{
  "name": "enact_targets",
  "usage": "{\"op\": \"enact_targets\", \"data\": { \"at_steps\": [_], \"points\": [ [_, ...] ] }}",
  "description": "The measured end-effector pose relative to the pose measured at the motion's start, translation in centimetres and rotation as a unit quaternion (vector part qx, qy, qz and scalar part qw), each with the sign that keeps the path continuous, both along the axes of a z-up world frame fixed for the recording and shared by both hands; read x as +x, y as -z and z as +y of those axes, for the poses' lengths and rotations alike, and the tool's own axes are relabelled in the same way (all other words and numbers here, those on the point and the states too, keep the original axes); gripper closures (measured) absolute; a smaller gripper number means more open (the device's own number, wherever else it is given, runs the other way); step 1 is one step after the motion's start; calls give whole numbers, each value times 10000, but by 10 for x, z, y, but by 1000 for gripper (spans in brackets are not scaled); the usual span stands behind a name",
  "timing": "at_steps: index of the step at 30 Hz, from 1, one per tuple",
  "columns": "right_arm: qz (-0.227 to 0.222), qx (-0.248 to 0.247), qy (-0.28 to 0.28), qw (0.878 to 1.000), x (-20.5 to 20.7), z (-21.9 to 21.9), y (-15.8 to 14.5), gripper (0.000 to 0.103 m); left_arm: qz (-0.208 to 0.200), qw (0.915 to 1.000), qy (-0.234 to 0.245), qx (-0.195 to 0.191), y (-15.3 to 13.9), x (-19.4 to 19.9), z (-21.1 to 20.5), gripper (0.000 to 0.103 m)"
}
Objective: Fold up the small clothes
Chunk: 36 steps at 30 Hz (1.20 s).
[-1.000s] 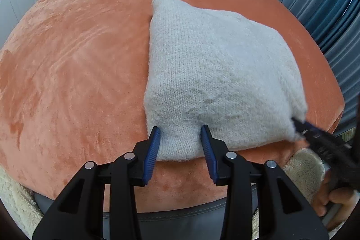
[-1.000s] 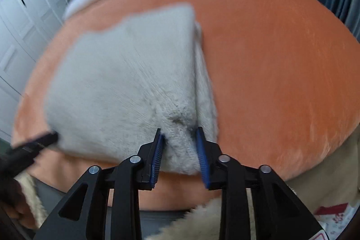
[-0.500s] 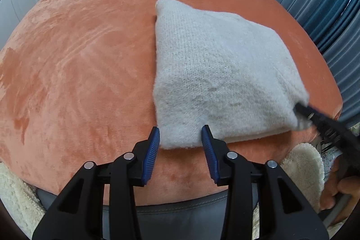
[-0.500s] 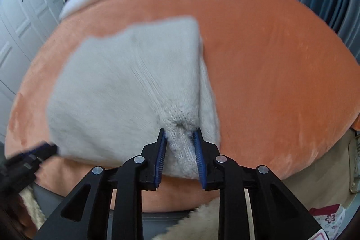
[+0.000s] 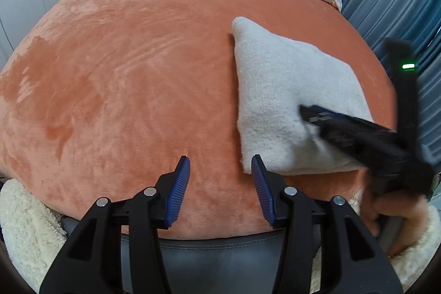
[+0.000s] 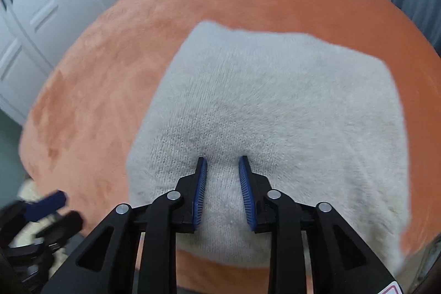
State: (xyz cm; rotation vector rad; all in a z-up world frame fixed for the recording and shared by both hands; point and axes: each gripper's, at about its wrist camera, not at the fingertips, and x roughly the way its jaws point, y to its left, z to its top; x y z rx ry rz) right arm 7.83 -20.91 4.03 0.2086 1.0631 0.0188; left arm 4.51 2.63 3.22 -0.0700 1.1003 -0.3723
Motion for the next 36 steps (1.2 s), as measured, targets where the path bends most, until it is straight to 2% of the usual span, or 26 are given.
{"op": "enact_targets", "data": {
  "at_steps": [2, 4, 5, 6, 7, 8, 9, 12, 13, 15, 16, 17, 18, 20, 21, 22, 23, 24, 27, 29, 30, 32, 33, 36],
  "points": [
    [-337, 127, 341, 9988, -26, -23, -25, 85, 4, 10000, -9, -67, -1, 2, 2, 58],
    [-429, 125, 748, 9962, -52, -46, -33, 85, 22, 9999, 24, -156, -2, 3, -2, 58],
    [-360, 140, 929, 9949, -62, -61, -28, 85, 17, 9998, 84, -190, -2, 5, -6, 58],
    [-101, 50, 1126, 9936, -68, -77, -14, 85, 6, 9997, 148, -206, -3, 5, -13, 58],
    [197, -88, 1232, 9921, -76, -92, 3, 89, 2, 9995, 217, -208, -3, 4, -21, 58],
    [472, -152, 1250, 9909, -79, -101, 23, 99, 16, 9993, 300, -219, -2, 3, -29, 58],
    [563, -9, 1269, 9903, -85, -106, 36, 99, 31, 9990, 369, -236, -2, 3, -37, 58],
    [173, 483, 1444, 9882, -101, -115, 11, 96, 2, 9981, 592, -168, -4, -1, -57, 54],
    [-11, 568, 1489, 9872, -102, -117, 2, 91, -20, 9980, 627, -126, -5, -2, -61, 49],
    [-320, 578, 1495, 9866, -97, -122, -17, 81, -53, 9975, 692, -139, -7, -1, -69, 47],
    [-393, 486, 1485, 9869, -92, -126, -23, 61, -56, 9976, 683, -120, -7, 0, -72, 47],
    [-457, 335, 1512, 9869, -89, -132, -24, 47, -36, 9977, 667, -111, -6, 1, -75, 47],
    [-464, 144, 1556, 9866, -82, -140, -22, 46, -13, 9978, 650, -123, -6, 2, -77, 47],
    [-188, 16, 1562, 9876, -68, -146, -9, 46, 9, 9980, 616, -160, -8, 4, -79, 46],
    [-1, 39, 1580, 9874, -59, -146, 3, 46, -4, 9980, 617, -146, -9, 4, -79, 45],
    [124, 31, 1521, 9883, -52, -144, 12, 61, -19, 9980, 624, -112, -9, 3, -80, 45],
    [128, 18, 1417, 9898, -48, -137, 15, 88, -23, 9979, 639, -77, -9, 3, -80, 45],
    [2, 23, 1344, 9909, -47, -134, 6, 90, -20, 9979, 644, -59, -10, 3, -80, 45],
    [-894, 566, 1389, 9846, -64, -140, -42, 93, -39, 9981, 610, -91, -12, 5, -79, 45],
    [-1137, 738, 1484, 9796, -69, -149, -50, 94, 6, 9984, 562, -95, -7, 12, -78, 45],
    [-975, 765, 1510, 9807, -67, -156, -36, 94, 62, 9985, 530, -85, -4, 14, -78, 45],
    [-10, 504, 1464, 9879, -52, -160, 16, 93, 219, 9986, 480, -97, 5, 17, -80, 45],
    [204, 612, 1464, 9871, -53, -161, 34, 93, 267, 9984, 481, -106, 6, 16, -81, 45],
    [-246, 1015, 1686, 9801, -74, -167, 10, 84, 186, 9979, 622, 0, 6, 12, -82, 45]
  ]
}}
